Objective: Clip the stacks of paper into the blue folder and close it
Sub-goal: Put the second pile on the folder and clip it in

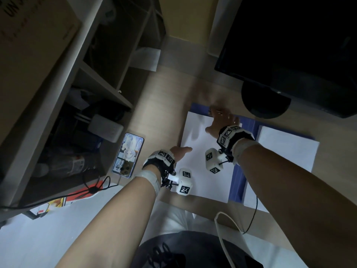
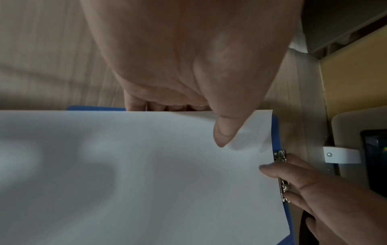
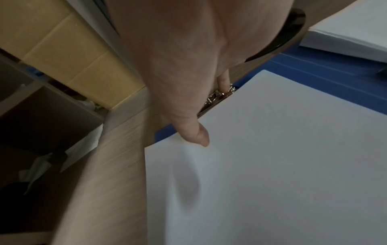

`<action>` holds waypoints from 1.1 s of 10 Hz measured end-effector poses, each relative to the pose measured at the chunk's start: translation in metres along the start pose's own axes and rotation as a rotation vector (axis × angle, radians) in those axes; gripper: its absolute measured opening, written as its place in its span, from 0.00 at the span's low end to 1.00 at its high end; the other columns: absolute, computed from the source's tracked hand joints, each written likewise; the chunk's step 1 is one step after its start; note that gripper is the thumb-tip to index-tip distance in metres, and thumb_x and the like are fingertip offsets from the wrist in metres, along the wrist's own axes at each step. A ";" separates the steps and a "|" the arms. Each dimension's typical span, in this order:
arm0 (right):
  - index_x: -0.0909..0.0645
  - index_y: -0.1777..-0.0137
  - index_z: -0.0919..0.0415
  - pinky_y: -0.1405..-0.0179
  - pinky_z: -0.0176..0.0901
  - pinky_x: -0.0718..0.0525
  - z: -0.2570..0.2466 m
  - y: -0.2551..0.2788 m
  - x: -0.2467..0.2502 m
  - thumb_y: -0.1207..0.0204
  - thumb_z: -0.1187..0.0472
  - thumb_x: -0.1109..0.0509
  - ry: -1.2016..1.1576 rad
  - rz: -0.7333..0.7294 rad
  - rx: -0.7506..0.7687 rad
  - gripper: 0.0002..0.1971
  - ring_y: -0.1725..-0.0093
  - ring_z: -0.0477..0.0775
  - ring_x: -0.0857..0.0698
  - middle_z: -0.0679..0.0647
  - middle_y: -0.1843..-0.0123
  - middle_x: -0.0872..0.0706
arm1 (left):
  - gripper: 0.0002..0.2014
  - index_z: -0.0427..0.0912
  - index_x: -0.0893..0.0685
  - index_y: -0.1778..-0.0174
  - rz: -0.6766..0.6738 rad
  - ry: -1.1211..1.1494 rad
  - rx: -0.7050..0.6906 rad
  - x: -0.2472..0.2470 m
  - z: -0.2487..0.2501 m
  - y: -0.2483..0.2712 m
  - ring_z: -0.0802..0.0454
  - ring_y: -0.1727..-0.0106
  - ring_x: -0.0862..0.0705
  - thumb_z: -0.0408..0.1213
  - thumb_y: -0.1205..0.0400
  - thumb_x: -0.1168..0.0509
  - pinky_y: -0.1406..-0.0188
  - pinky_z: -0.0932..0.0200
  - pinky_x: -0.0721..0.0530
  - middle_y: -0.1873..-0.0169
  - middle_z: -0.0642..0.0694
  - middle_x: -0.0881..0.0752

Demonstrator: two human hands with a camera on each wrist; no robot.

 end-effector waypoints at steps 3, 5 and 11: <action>0.48 0.18 0.37 0.20 0.69 0.44 0.000 -0.005 -0.001 0.28 0.46 0.29 0.131 0.022 -0.023 0.42 0.20 0.71 0.38 0.61 0.16 0.39 | 0.35 0.35 0.36 0.20 -0.036 0.009 -0.020 -0.004 0.003 -0.001 0.37 0.24 0.30 0.52 0.18 0.37 0.27 0.47 0.31 0.23 0.36 0.30; 0.37 0.25 0.49 0.27 0.60 0.28 0.004 0.005 0.014 0.33 0.53 0.26 -0.134 0.159 -0.019 0.36 0.28 0.67 0.25 0.56 0.27 0.25 | 0.28 0.41 0.36 0.19 -0.072 -0.022 -0.060 -0.006 0.008 -0.004 0.39 0.19 0.35 0.48 0.14 0.43 0.26 0.50 0.32 0.20 0.40 0.34; 0.37 0.22 0.65 0.29 0.61 0.27 0.105 0.040 -0.026 0.26 0.53 0.34 -0.449 0.011 -0.583 0.34 0.26 0.70 0.29 0.67 0.24 0.32 | 0.29 0.31 0.25 0.29 0.178 -0.206 -0.072 0.000 0.009 -0.022 0.34 0.31 0.20 0.49 0.19 0.38 0.30 0.46 0.21 0.32 0.33 0.19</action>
Point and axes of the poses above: each hand's wrist, its own y-axis away from the middle knuckle, its own x-axis out of the back of the hand, z = x × y, the point moved 7 cm from there along -y, towards the middle knuckle
